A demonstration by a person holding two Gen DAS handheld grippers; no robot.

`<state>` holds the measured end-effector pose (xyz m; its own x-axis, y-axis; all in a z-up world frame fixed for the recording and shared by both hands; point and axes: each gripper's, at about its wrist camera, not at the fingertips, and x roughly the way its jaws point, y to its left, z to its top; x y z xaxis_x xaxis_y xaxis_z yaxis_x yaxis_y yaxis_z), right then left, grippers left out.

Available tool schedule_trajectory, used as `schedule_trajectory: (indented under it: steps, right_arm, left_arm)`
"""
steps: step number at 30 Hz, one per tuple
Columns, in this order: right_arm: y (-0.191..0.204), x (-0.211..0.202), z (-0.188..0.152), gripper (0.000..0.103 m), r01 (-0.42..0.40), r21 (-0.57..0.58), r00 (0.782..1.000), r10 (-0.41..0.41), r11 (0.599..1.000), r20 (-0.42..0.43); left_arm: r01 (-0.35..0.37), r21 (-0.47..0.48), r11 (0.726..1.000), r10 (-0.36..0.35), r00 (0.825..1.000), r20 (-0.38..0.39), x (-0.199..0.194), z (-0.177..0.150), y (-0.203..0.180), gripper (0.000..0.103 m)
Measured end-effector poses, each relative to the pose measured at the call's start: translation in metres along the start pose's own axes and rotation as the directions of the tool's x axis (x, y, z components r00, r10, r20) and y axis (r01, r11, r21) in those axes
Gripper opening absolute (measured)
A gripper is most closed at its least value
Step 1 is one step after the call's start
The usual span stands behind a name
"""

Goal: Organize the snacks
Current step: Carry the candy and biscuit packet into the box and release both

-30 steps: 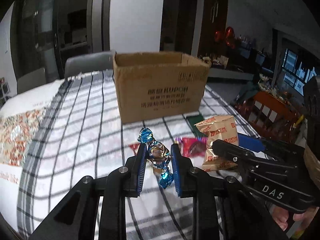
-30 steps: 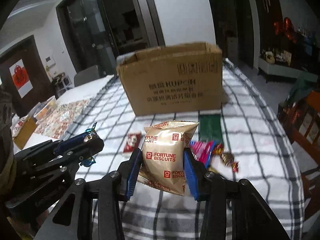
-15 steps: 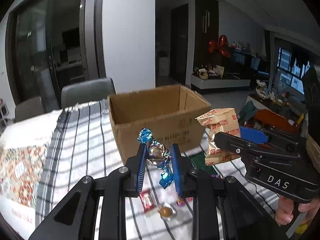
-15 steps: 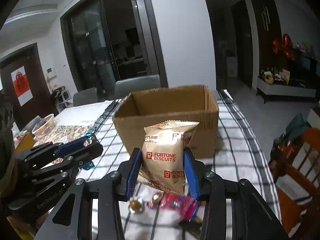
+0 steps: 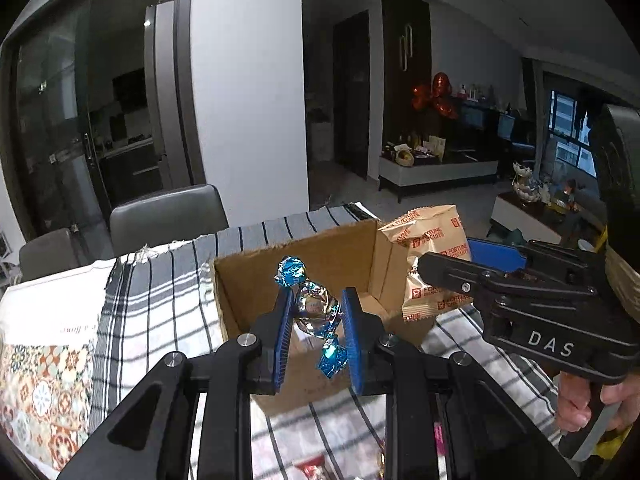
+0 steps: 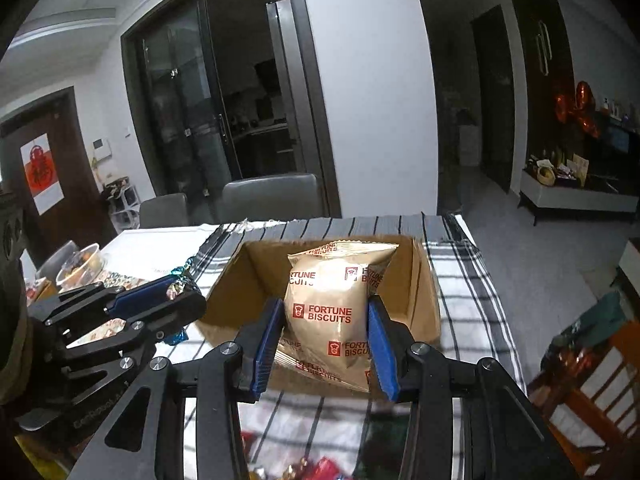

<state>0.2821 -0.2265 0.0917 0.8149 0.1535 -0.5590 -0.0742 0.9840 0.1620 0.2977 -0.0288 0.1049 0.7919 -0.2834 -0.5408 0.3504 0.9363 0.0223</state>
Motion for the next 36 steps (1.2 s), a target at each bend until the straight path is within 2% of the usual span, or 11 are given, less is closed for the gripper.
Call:
schedule_trajectory:
  steps: [11, 13, 15, 17, 20, 25, 29, 36]
  right_arm:
    - [-0.014, 0.054, 0.024, 0.044, 0.007, -0.004, 0.998, -0.007, 1.0, -0.062]
    - [-0.017, 0.062, 0.024, 0.044, 0.023, -0.01, 0.998, -0.023, 1.0, -0.066]
    - [-0.021, 0.069, 0.023, 0.049, 0.031, -0.005, 0.996, -0.031, 1.0, -0.086]
    - [-0.028, 0.073, 0.019, 0.052, 0.028, 0.022, 0.995, -0.026, 0.999, -0.097]
    - [-0.034, 0.073, 0.013, 0.052, 0.049, 0.022, 0.994, -0.047, 0.999, -0.097]
    - [-0.025, 0.047, -0.001, 0.052, 0.061, -0.002, 0.997, -0.061, 0.998, -0.052]
    - [-0.012, 0.02, -0.014, 0.052, 0.045, -0.019, 0.998, -0.046, 0.999, -0.031]
    - [0.001, -0.025, -0.045, 0.052, 0.026, -0.029, 1.0, -0.026, 0.999, -0.012]
  left_arm:
    - [0.014, -0.01, 1.0, -0.015, 0.998, -0.062, 0.054, 0.021, 0.016, 0.025]
    - [-0.002, -0.017, 1.0, 0.0, 0.997, -0.078, 0.064, 0.021, 0.019, 0.029]
    - [-0.015, -0.02, 1.0, 0.013, 0.996, -0.091, 0.07, 0.02, 0.02, 0.042]
    - [-0.021, -0.014, 1.0, 0.02, 0.995, -0.095, 0.071, 0.017, 0.02, 0.042]
    - [-0.042, -0.005, 0.999, 0.041, 0.995, -0.089, 0.065, 0.012, 0.017, 0.043]
    - [-0.073, 0.009, 0.997, 0.074, 0.995, -0.065, 0.041, 0.001, 0.009, 0.043]
    - [-0.06, -0.003, 0.998, 0.059, 0.997, -0.04, 0.011, -0.01, 0.002, 0.043]
    - [-0.054, 0.039, 0.998, 0.053, 0.998, 0.016, -0.033, -0.035, -0.019, 0.043]
